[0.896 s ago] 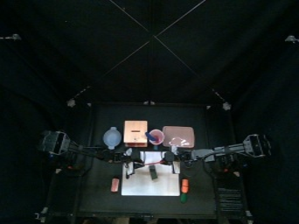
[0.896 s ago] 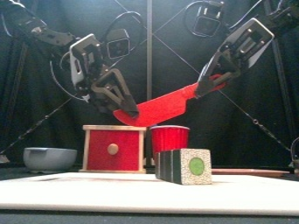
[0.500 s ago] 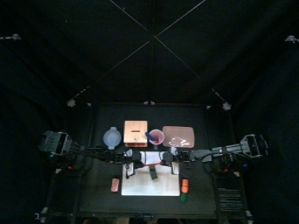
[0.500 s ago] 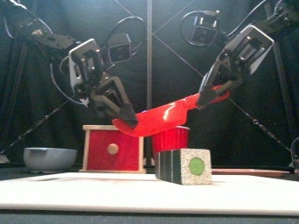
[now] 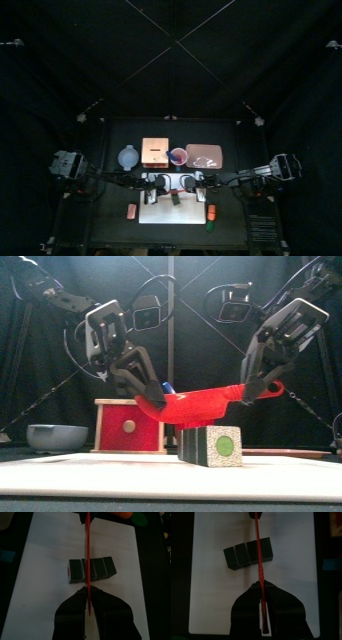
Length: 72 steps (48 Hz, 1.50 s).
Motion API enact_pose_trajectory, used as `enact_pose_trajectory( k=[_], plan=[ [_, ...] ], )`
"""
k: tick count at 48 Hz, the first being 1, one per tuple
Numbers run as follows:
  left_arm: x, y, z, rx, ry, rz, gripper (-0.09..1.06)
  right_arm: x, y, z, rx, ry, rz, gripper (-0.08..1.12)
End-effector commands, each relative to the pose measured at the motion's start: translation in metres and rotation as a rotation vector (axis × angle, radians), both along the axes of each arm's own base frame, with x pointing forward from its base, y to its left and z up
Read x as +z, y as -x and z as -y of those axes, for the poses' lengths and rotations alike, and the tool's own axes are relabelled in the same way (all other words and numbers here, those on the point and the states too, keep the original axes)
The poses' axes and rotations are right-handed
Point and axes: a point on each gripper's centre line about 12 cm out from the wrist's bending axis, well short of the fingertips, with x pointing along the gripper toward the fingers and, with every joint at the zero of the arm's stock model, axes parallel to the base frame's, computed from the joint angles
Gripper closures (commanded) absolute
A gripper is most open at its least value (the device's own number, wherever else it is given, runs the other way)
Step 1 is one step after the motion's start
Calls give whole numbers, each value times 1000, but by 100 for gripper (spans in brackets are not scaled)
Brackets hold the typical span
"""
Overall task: Place sushi on board then cut the sushi with the knife then place the pieces on the plate
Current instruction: Cut the sushi into 4 pieces
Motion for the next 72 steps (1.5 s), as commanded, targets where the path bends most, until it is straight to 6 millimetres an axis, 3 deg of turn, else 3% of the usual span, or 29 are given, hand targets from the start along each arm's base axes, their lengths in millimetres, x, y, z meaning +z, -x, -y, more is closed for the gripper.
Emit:
enact_pose_trajectory(
  k=[1, 15, 44, 72],
  plan=[
    [11, -8, 1, 2, 8, 38, 46, 5, -2, 5, -15, 1, 17, 81],
    [6, -8, 0, 7, 6, 24, 46, 4, -4, 14, -32, 11, 14, 81],
    [13, -9, 9, -11, 15, 41, 46, 9, -7, 9, -24, 2, 25, 81],
    [5, -9, 9, -1, 24, 20, 46, 2, -6, 11, -30, 3, 3, 81]
  ],
)
